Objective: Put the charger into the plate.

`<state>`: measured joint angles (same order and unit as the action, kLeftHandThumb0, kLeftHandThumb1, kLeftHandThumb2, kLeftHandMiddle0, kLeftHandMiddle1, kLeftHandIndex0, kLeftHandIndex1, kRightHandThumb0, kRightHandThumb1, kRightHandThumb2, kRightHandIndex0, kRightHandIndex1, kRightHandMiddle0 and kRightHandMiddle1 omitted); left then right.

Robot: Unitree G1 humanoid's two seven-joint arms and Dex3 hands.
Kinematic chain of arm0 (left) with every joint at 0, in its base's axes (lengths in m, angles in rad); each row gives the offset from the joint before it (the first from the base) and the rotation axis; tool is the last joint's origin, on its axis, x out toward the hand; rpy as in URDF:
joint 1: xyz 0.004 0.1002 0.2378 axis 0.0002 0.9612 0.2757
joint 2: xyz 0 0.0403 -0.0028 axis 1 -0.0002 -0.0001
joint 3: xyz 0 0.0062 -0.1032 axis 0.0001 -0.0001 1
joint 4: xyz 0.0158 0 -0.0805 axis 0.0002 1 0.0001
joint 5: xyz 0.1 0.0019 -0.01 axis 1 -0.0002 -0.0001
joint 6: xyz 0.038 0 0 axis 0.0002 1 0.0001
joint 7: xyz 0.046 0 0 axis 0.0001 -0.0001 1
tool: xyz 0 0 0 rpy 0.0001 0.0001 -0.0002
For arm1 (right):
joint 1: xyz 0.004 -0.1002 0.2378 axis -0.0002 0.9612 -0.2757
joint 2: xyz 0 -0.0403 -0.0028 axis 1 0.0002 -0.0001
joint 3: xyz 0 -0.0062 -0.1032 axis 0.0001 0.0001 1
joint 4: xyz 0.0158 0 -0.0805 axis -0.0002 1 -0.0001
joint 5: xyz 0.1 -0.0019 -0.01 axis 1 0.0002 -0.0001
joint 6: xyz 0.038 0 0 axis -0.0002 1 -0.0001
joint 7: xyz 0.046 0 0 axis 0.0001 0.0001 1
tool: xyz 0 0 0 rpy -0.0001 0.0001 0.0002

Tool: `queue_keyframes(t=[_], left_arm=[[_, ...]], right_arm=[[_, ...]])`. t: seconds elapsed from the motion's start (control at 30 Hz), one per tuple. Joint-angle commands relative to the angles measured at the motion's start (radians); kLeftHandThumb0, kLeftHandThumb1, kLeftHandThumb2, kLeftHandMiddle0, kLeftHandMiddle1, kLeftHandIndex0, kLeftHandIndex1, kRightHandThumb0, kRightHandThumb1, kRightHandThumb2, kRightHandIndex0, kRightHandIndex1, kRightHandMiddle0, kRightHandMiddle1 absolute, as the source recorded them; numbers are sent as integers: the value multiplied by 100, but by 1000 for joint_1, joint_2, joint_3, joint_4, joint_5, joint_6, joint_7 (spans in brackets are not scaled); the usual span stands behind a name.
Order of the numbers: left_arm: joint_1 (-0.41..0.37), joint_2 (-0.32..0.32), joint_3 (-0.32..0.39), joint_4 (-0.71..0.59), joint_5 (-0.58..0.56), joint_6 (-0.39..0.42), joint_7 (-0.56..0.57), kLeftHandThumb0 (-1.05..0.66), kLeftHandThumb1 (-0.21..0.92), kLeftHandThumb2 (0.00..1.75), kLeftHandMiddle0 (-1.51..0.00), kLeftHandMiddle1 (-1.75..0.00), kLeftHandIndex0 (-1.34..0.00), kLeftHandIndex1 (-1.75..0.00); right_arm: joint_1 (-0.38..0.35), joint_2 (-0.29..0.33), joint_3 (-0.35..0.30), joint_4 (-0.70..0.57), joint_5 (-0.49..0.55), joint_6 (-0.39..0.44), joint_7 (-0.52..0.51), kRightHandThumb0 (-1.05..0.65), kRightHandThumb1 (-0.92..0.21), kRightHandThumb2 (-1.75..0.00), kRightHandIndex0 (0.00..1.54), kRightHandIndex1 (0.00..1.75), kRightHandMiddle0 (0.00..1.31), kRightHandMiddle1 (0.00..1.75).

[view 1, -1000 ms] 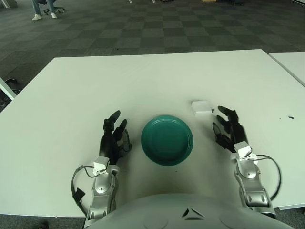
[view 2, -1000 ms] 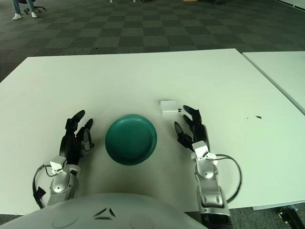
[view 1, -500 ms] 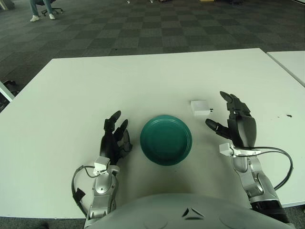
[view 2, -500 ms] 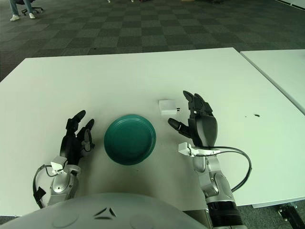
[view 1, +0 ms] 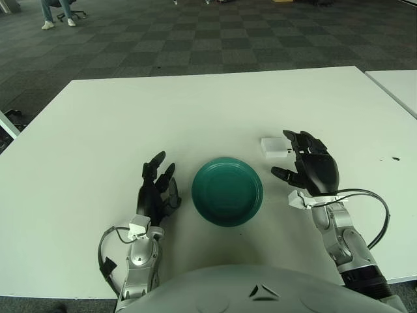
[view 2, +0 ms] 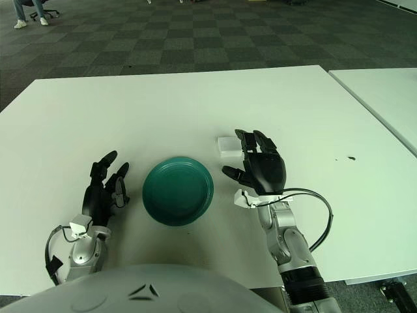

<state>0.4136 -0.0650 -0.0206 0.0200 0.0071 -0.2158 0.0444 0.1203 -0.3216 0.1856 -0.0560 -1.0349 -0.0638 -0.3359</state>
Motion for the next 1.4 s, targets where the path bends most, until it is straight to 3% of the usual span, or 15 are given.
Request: queue_keyframes(t=[0.0,0.37,1.37], left_arm=[[11,1,-2,37,-3,22,-7,-86,92,93,-56,0,-8,-84],[13,4,-5,29,-6,23,-12,-85,92,92,-56,0,-7,-84],[8,4,-6,24,-4,17,-21,-82,92,93,-59,-1,-9,-85]], right_arm=[[-92,-4,30,46,-5,29,50,-77,-92,-41,34,0,0,74],[-178,-17,98,125,12,54,93,-74,-92,-44,31,0,0,65],[-425,-86,233,394,53,12,232,-73,-92,-45,28,1,0,63]])
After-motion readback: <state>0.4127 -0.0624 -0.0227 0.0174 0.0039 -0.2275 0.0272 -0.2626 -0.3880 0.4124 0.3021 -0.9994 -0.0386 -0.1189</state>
